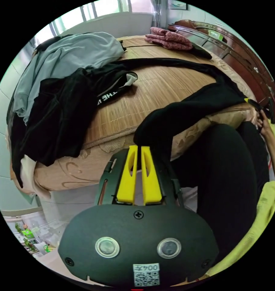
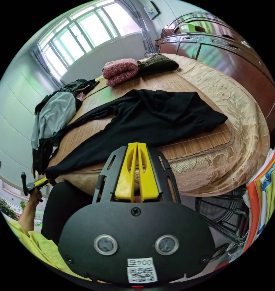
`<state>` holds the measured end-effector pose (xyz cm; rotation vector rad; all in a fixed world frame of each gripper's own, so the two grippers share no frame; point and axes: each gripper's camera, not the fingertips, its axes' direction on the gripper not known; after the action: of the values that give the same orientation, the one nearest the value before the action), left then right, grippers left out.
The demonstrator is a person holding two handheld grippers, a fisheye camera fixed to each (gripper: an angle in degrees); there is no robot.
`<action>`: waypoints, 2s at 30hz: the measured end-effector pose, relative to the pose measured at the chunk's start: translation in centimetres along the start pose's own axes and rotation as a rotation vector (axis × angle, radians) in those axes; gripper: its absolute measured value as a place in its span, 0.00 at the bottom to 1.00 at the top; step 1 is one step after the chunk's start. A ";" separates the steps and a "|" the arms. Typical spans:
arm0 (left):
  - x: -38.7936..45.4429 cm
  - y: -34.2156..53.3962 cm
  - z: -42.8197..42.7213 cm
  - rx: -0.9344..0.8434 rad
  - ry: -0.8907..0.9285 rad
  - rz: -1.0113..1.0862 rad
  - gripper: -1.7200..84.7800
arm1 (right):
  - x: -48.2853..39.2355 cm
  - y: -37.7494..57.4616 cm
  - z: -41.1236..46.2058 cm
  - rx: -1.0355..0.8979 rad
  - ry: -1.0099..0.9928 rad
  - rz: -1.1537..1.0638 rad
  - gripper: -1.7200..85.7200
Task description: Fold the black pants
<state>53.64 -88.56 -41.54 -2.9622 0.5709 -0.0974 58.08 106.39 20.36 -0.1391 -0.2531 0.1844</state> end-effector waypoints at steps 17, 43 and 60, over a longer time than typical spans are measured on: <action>2.5 -14.6 0.2 -0.474 -0.428 0.248 0.11 | -1.2 -0.4 4.1 -0.114 -0.095 0.033 0.03; 7.4 -5.6 -1.9 -0.373 -0.752 0.106 0.03 | -0.5 -8.3 8.3 -0.254 0.156 -0.173 0.03; 6.0 -1.1 -2.0 -0.202 -0.500 0.089 0.08 | -1.8 -21.6 14.4 -0.688 0.155 -0.312 0.01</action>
<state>59.46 -90.04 -39.14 -2.9628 0.6653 0.7249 56.16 86.59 37.16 -0.7879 -0.1718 -0.2318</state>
